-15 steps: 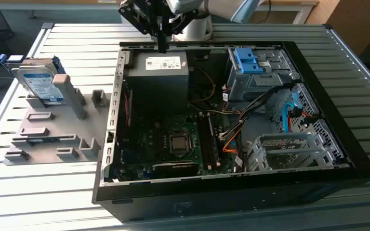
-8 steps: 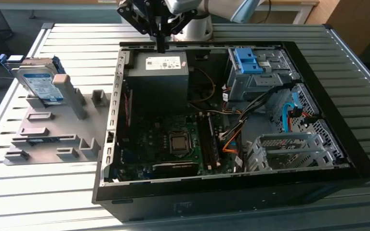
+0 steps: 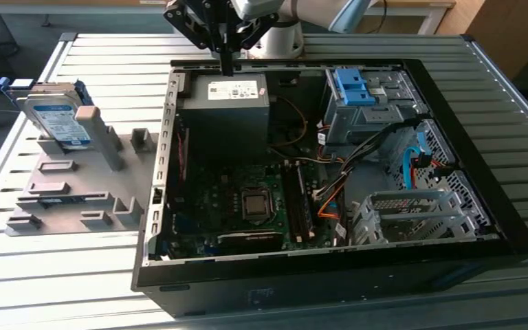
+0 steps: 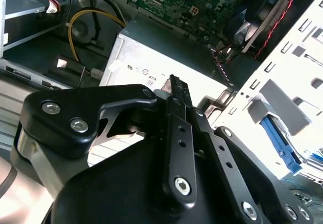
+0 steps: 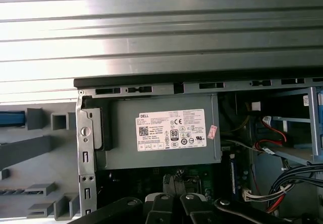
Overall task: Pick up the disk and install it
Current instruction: 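Reach for the disk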
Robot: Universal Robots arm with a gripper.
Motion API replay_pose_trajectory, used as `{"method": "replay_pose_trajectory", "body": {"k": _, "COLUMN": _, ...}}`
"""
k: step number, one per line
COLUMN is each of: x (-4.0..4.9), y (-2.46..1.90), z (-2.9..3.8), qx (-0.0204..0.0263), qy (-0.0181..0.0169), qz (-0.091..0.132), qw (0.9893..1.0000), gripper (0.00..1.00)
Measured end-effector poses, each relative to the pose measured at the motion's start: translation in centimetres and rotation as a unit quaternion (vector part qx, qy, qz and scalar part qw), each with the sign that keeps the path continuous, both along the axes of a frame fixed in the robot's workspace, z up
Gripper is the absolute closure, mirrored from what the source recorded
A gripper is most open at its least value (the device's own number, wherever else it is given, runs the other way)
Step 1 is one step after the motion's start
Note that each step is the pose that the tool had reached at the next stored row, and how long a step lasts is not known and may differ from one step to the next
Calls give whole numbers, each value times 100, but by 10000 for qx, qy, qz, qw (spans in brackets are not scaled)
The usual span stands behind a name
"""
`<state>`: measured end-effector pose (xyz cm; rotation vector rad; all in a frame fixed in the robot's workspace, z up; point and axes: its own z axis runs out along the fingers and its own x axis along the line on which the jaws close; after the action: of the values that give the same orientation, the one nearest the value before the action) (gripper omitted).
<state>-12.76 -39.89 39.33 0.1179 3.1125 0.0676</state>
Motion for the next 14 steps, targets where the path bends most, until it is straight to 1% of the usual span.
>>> {"method": "replay_pose_trajectory", "body": {"k": 14, "x": -30, "y": 0, "z": 0, "qx": 0, "qy": 0, "qz": 0, "qw": 10000, "gripper": 89}}
